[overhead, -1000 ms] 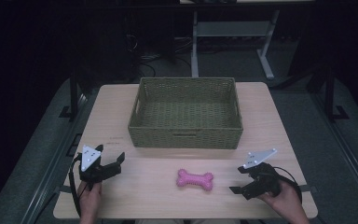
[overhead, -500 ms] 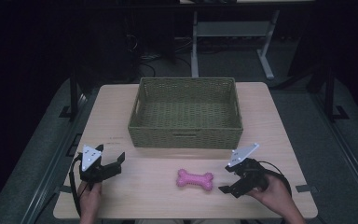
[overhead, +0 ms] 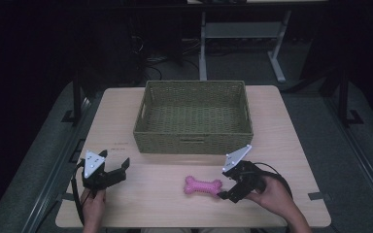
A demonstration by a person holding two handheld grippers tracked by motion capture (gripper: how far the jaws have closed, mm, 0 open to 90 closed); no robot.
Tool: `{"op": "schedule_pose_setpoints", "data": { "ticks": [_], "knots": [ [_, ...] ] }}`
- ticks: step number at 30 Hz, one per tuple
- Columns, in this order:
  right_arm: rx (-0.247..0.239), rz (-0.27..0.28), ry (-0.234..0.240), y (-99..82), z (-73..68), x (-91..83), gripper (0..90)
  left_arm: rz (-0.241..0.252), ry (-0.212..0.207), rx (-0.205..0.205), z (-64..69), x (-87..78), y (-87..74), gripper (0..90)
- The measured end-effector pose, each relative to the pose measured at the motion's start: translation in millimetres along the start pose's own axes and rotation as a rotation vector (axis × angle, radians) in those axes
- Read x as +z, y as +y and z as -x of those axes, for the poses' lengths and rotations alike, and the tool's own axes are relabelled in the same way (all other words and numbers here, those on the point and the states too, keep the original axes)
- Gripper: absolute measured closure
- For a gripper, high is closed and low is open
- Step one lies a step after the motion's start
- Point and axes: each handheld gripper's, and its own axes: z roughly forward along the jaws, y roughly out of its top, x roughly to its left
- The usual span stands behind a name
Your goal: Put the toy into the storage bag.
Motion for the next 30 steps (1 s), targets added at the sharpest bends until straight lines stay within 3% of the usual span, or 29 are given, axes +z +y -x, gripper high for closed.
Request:
{"op": "schedule_pose_setpoints", "data": {
  "ticks": [17,30],
  "knots": [
    [-0.071,-0.036,0.028,26.4,-2.2,12.9,28.4,0.002,0.001,-0.001,-0.3,0.3,-0.2,13.7],
    [-0.088,-0.069,0.043,36.1,-1.2,29.8,31.2,0.005,0.002,-0.005,-1.0,-0.3,-0.2,13.7]
  ]
}}
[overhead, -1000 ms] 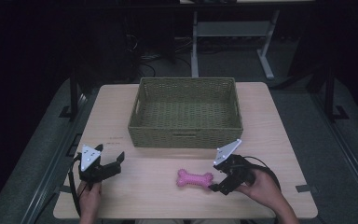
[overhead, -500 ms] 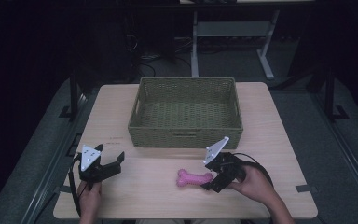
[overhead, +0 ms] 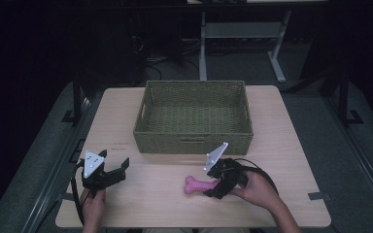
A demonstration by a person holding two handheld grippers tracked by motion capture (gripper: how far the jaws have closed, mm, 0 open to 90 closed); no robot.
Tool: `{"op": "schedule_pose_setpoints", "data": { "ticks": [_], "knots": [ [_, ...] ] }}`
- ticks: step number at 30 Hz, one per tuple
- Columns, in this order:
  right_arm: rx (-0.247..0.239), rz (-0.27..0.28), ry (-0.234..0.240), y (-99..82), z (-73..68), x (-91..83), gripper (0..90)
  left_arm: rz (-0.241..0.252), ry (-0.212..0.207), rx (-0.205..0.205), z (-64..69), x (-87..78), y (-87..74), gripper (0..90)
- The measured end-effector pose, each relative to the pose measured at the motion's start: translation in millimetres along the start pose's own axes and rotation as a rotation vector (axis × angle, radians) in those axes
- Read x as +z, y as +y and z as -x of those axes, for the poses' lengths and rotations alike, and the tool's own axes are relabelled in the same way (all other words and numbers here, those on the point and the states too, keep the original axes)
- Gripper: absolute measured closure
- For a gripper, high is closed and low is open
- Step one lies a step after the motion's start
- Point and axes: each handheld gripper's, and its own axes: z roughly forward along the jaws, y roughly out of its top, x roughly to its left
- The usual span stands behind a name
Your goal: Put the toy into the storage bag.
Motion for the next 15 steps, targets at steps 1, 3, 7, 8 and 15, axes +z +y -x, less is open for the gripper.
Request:
{"op": "schedule_pose_setpoints", "data": {
  "ticks": [1,3,7,8,15],
  "knots": [
    [0.000,0.000,0.000,0.0,0.0,0.0,31.2,0.000,0.000,0.000,0.0,0.0,0.0,13.6],
    [-0.013,-0.007,-0.009,1.3,0.0,3.5,31.9,-0.003,0.001,0.001,0.2,0.1,0.0,13.7],
    [-0.018,-0.012,-0.004,3.4,0.8,6.4,33.5,-0.001,0.003,0.001,0.1,-0.2,0.1,13.6],
    [-0.019,-0.014,-0.003,5.1,0.8,8.2,34.3,0.000,0.003,0.000,-0.1,-0.5,0.1,13.7],
    [-0.033,-0.037,0.000,8.7,0.4,15.2,36.9,-0.001,0.001,0.000,-0.4,-0.4,0.1,13.7]
  ]
}}
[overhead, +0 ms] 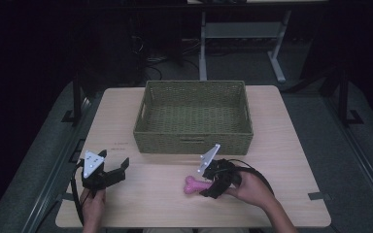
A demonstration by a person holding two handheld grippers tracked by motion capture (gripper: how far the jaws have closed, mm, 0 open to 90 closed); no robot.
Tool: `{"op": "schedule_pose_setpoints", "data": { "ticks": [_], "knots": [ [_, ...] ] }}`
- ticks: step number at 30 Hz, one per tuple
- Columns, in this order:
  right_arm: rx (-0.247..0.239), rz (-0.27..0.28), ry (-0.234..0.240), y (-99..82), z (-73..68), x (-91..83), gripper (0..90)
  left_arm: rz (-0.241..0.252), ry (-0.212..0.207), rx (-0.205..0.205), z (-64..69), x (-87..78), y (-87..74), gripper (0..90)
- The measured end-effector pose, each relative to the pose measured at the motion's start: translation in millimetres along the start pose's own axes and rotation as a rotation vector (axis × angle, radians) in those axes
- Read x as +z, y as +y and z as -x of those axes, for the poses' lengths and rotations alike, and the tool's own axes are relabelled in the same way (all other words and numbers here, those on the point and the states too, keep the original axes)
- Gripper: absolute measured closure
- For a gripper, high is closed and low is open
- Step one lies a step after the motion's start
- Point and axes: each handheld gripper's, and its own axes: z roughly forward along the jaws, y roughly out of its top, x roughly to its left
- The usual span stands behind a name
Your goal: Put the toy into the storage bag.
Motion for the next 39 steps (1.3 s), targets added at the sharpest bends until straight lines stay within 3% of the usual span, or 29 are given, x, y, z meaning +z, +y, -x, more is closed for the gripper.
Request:
{"op": "schedule_pose_setpoints", "data": {
  "ticks": [22,39],
  "knots": [
    [-0.027,-0.065,-0.008,3.1,3.0,15.4,47.6,0.001,-0.002,-0.003,0.0,0.2,0.1,13.6],
    [-0.084,-0.116,-0.026,7.2,1.2,22.4,57.5,0.004,-0.001,-0.015,-1.4,0.1,-0.2,13.7]
  ]
}}
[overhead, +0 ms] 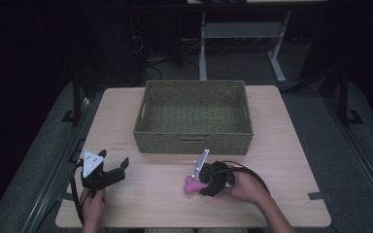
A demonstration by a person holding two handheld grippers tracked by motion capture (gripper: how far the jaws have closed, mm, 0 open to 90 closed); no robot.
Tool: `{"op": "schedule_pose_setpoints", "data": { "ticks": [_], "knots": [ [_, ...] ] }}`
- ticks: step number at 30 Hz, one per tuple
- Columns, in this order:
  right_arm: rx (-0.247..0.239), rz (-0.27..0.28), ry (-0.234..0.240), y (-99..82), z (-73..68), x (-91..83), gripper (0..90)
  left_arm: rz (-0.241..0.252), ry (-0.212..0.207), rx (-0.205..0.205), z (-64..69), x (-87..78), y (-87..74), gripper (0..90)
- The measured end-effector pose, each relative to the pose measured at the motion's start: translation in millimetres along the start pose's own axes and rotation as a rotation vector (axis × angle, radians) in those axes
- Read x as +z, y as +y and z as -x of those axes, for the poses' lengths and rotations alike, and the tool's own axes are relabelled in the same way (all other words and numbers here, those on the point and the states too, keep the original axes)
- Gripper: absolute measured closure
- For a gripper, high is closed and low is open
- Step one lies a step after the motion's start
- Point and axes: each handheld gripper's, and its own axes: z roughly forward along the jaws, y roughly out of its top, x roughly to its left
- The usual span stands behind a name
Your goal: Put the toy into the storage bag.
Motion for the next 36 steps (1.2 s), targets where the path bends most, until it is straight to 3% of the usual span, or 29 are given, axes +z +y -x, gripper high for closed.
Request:
{"op": "schedule_pose_setpoints", "data": {
  "ticks": [6,14,17,20,26,36],
  "knots": [
    [-0.008,-0.015,0.008,1.7,1.9,-3.6,58.0,0.002,0.003,-0.002,-0.9,-0.5,-0.1,13.6],
    [0.024,0.050,0.046,-6.9,10.9,-17.8,58.0,0.001,0.003,-0.002,-0.6,-0.7,-0.1,13.7],
    [0.027,0.044,0.049,-9.0,12.6,-20.7,58.0,0.002,0.004,-0.004,-0.9,-1.1,0.0,13.7],
    [0.028,0.038,0.040,-10.6,16.0,-28.0,58.0,0.002,0.005,-0.003,-1.0,-1.5,0.0,13.7],
    [0.035,0.079,0.047,-11.8,25.5,-51.0,58.0,0.001,0.004,-0.009,-1.1,-1.0,-0.2,13.7],
    [0.043,0.110,0.047,-12.6,35.5,-69.1,58.0,0.002,0.005,-0.011,-1.4,-1.4,-0.2,13.6]
  ]
}}
